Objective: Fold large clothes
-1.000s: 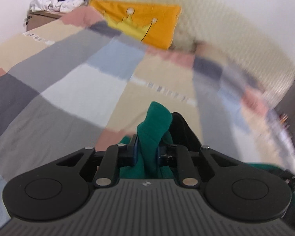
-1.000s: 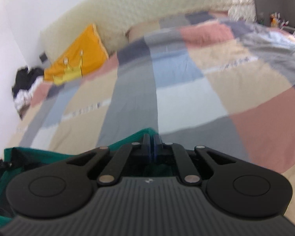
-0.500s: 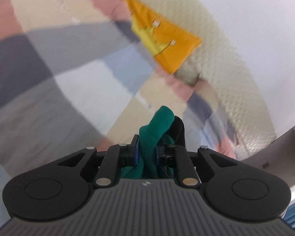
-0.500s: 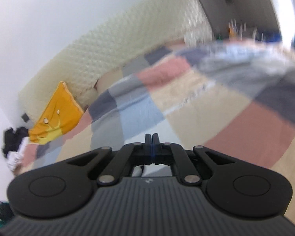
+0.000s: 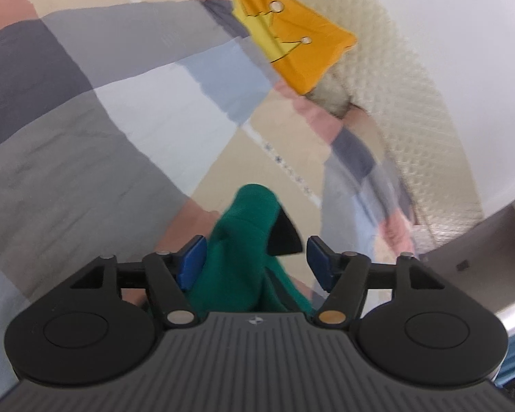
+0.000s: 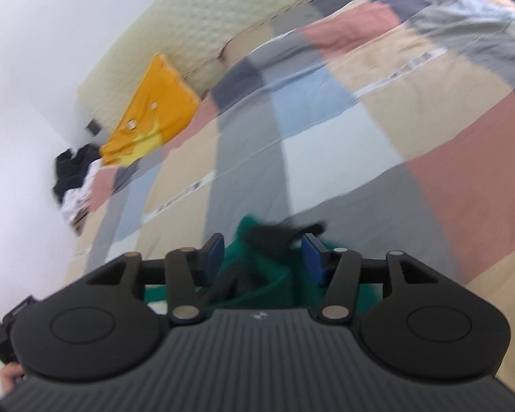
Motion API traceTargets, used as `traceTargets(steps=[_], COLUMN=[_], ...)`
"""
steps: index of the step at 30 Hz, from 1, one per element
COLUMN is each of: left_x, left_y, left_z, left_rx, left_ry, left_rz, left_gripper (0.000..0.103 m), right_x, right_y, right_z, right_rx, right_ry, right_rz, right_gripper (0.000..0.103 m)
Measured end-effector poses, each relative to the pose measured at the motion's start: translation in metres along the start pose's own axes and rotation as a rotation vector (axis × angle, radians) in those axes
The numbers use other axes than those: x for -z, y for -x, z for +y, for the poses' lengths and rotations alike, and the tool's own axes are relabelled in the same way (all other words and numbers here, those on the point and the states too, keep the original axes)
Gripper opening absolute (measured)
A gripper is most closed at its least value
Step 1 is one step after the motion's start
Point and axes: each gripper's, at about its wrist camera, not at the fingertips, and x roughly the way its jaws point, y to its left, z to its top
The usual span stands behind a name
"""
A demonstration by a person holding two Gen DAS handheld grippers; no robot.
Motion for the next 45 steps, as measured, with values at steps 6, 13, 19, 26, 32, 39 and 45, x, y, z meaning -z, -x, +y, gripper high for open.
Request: traceTargets(steps=[6,13,19,26,32,39,45], left_x=[0.028,0.041,0.033,0.037,0.046,0.032,0.007], left_y=[0.019,0.013,0.037,0.045,-0.008,-0.01,0.007], left_z=[-0.025,-0.043,-0.044,-0.058,-0.063,-0.063,-0.088], left_rx=[0.02,-0.044,0.025,0.068,-0.034,-0.033,0.034], left_ry=[-0.118,-0.177,-0.145,-0.143,-0.076,-0.058,-0.048], left_rz=[0.064,0.111,0.076,0.121,0.283,0.236,0.092], left_gripper=[0.08,0.08,0.08,0.079,0.059,0.009,0.008], right_x=[0.011,0.016,0.012,0.004,0.003,0.001,-0.015], right_y=[-0.004,-0.02,0.031,0.085,0.097,0.089,0.066], right_z=[0.005,0.005,0.026,0.029,0.031,0.027,0.023], right_rx=[0.046,0.075,0.035,0.024,0.03,0.054,0.13], right_ry=[0.004,0.002,0.054,0.037,0.06,0.054,0.013], right_rz=[0.037,0.071,-0.095,-0.245,-0.287,-0.301,-0.344], right_gripper=[0.053,0.017,0.013,0.012,0.012,0.012,0.012])
